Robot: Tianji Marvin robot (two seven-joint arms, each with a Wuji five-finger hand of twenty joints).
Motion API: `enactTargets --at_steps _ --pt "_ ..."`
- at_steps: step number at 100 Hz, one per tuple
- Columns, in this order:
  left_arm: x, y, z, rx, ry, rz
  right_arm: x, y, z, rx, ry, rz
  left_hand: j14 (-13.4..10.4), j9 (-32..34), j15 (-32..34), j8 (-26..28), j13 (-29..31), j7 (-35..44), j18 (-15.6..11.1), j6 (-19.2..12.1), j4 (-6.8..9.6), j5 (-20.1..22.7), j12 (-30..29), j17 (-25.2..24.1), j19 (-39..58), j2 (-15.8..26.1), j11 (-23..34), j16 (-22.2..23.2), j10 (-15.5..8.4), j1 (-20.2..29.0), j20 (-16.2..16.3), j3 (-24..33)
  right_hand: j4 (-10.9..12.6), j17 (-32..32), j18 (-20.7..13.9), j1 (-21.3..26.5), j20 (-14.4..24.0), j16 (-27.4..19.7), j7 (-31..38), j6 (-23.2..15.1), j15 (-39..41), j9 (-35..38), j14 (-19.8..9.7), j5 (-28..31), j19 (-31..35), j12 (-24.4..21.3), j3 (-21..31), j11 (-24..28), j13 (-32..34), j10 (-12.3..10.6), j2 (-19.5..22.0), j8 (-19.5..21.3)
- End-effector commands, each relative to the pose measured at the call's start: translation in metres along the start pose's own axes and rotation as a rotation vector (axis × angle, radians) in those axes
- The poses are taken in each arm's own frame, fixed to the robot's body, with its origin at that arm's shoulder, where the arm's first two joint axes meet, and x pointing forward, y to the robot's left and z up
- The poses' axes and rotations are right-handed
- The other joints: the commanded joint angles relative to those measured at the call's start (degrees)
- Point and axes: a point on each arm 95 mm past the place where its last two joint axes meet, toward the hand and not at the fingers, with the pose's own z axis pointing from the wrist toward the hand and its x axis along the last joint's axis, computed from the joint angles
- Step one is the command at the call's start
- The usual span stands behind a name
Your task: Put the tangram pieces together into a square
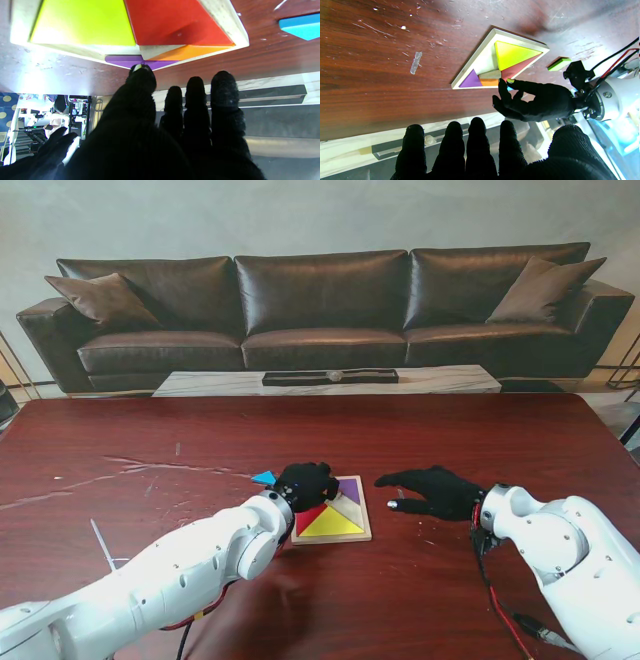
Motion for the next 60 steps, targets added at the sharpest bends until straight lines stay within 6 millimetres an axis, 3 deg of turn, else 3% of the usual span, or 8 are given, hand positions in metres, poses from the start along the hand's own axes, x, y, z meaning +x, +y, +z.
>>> enactTargets --at_steps 1,21,60 --pt "0.003 -0.004 0.001 0.018 0.004 -0.013 0.001 -0.002 0.0 0.005 0.002 -0.002 -0.04 -1.29 0.01 -0.88 0.15 -1.46 0.47 -0.65 -0.15 -1.66 -0.04 0.13 0.71 0.06 -0.33 0.17 1.82 1.27 0.92 0.68 1.37 -0.64 0.4 0.3 -0.21 0.74 0.16 -1.23 -0.12 0.55 -0.19 -0.7 -0.01 0.43 0.13 0.55 0.74 -0.1 1.28 -0.05" --pt "-0.002 -0.013 -0.003 0.061 -0.033 -0.007 0.001 -0.003 0.0 0.004 0.001 0.0 0.83 -1.87 -3.18 1.34 -0.65 -6.79 1.26 1.18 0.1 -3.54 -1.53 -1.03 -0.92 0.53 -2.27 -1.86 2.02 0.18 0.53 -0.37 1.37 -0.67 0.37 0.28 -0.21 0.74 0.15 -1.25 -0.12 0.54 -0.17 -0.73 -0.02 0.41 0.13 0.51 0.72 -0.04 1.28 -0.05" --pt "-0.04 -0.029 -0.039 0.08 -0.222 0.03 0.002 -0.003 0.003 -0.004 0.01 0.001 2.99 -2.94 -9.37 4.04 -2.81 -13.01 4.03 3.91 0.4 -5.34 -4.84 -5.76 -7.11 2.46 -5.83 -6.42 2.33 -4.56 -0.67 -0.39 1.37 -0.64 0.43 0.27 -0.2 0.75 0.11 -1.24 -0.13 0.62 -0.19 -0.79 -0.02 0.41 0.13 0.51 0.74 -0.19 1.29 -0.06"
